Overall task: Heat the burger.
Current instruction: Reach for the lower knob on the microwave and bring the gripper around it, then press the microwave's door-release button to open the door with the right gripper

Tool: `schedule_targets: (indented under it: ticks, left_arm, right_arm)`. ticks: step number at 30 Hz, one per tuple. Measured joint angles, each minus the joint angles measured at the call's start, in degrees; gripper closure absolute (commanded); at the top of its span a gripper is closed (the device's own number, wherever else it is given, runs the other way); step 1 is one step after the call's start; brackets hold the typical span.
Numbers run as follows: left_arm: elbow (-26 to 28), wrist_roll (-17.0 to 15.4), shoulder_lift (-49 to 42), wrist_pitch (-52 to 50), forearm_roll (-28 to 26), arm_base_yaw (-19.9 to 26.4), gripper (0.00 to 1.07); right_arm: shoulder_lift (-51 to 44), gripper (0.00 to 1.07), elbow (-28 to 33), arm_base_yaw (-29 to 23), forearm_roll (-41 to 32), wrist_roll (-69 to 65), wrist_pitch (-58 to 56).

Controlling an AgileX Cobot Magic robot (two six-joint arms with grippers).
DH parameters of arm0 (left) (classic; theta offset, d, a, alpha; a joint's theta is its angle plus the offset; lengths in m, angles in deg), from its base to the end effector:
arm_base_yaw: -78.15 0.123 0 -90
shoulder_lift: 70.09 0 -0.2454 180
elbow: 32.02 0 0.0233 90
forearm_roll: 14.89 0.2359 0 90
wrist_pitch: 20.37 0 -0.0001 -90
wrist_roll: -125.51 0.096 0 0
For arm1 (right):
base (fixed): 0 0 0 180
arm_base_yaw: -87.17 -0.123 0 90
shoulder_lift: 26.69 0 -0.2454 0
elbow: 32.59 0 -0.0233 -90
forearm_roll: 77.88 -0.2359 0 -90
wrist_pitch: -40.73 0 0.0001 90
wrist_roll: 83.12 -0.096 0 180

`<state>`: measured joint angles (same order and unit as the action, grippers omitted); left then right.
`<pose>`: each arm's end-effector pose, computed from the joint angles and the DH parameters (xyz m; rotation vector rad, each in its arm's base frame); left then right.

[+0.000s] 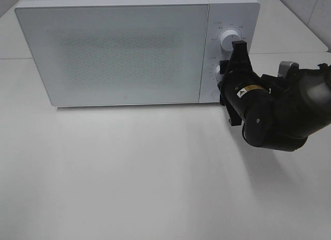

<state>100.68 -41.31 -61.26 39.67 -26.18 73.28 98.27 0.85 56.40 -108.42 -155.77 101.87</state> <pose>0.0241 -0.0184 0.2704 0.3240 1.9888 -0.1430 0.3084 0.1339 0.0968 1.2040 1.4431 1.0935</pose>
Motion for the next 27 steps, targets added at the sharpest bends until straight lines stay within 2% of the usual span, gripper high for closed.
schedule_targets:
  ticks: [5, 15, 21, 23, 27]
  left_arm:
    - [0.0, 0.0, 0.0, 0.0, 0.0, 0.0, 1.06]
    - [0.0, 0.0, 0.0, 0.0, 0.0, 0.0, 1.06]
    - [0.0, 0.0, 0.0, 0.0, 0.0, 0.0, 1.06]
    - [0.0, 0.0, 0.0, 0.0, 0.0, 0.0, 1.06]
    - [0.0, 0.0, 0.0, 0.0, 0.0, 0.0, 1.06]
  right_arm:
    - [0.0, 0.3, 0.2, -0.4, -0.6, -0.2, 0.3]
    - [0.0, 0.31, 0.6, -0.5, 2.1, -0.2, 0.2]
    - [-0.1, 0.31, 1.6, -0.1, 8.7, 0.4, 1.7]
    - [-0.1, 0.31, 2.9, -0.1, 12.7, 4.4, 2.1]
    - [-0.1, 0.31, 3.8, -0.1, 15.1, 9.5, 4.0]
